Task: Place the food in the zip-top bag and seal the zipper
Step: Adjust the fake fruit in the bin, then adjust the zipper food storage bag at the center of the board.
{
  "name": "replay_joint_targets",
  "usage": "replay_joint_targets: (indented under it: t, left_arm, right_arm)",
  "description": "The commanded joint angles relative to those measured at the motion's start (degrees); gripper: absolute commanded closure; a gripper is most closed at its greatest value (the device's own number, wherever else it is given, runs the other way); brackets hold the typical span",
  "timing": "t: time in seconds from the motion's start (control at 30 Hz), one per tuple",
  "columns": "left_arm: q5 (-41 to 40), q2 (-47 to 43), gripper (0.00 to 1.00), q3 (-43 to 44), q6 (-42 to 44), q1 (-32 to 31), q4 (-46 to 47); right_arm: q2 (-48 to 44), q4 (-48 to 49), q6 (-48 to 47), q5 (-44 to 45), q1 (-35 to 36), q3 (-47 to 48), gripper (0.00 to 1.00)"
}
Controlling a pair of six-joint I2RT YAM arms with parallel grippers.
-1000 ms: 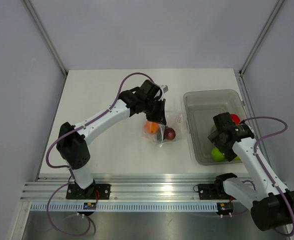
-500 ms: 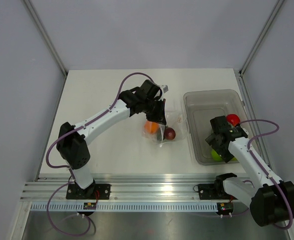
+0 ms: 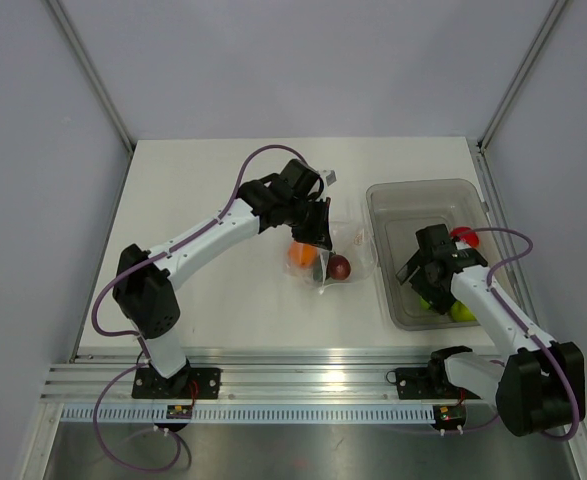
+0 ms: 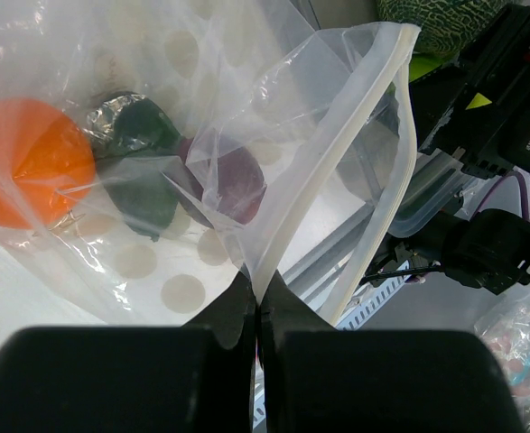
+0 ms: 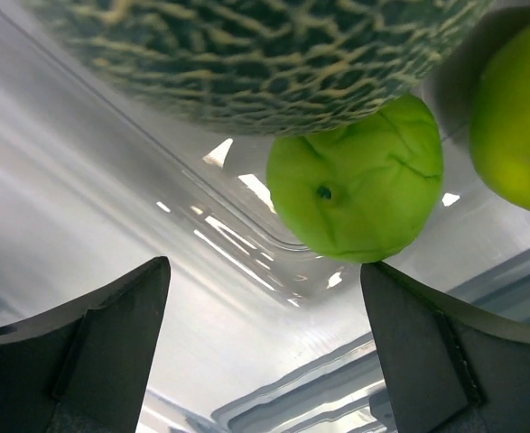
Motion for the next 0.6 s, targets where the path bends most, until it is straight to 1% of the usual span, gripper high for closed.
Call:
replay_joint_targets:
  t: [0.0, 0.07, 0.13, 0.2, 0.23, 0.3, 0.37, 0.57]
  left_arm:
    - [1.4, 0.0, 1.0, 2.8, 1.0, 0.1, 1.4]
    - [1.4, 0.4, 1.0, 3.1, 0.9, 0.1, 1.4]
    - [1.6, 0.7, 1.0, 3.5, 0.9, 0.1, 1.4]
    - [1.6, 1.0, 1.0, 3.6, 0.9, 0.1, 1.4]
    - [1.7, 1.3, 1.0, 3.8, 0.9, 0.1, 1.3]
    - [1.9, 1.6, 1.0, 4.1, 1.0, 0.1, 1.3]
    - [2.2, 2.1, 1.0, 4.5, 1.0, 0.1, 1.3]
    - [2.1, 2.1, 1.0, 4.3, 1.1, 0.1, 1.2]
  right_arm:
    - [-0.5, 2.4, -3.4, -1.3, -0.2, 3.8, 0.07]
    - [-0.2, 0.5, -3.4, 0.4, -0.3, 4.9, 0.07]
    - [-0.1, -3.0, -2.4, 4.8, -0.2, 5.7, 0.06]
    - [1.1, -6.1, 0.2, 9.3, -0.3, 7.1, 0.05]
    - [1.6, -8.8, 1.0, 10.5, -0.2, 7.6, 0.05]
    - [2.8, -10.4, 3.5, 12.9, -0.2, 8.2, 0.05]
    - [3.6, -11.5, 5.3, 13.9, -0.3, 8.2, 0.05]
    - [6.2, -9.1, 5.4, 13.2, -0.3, 6.8, 0.05]
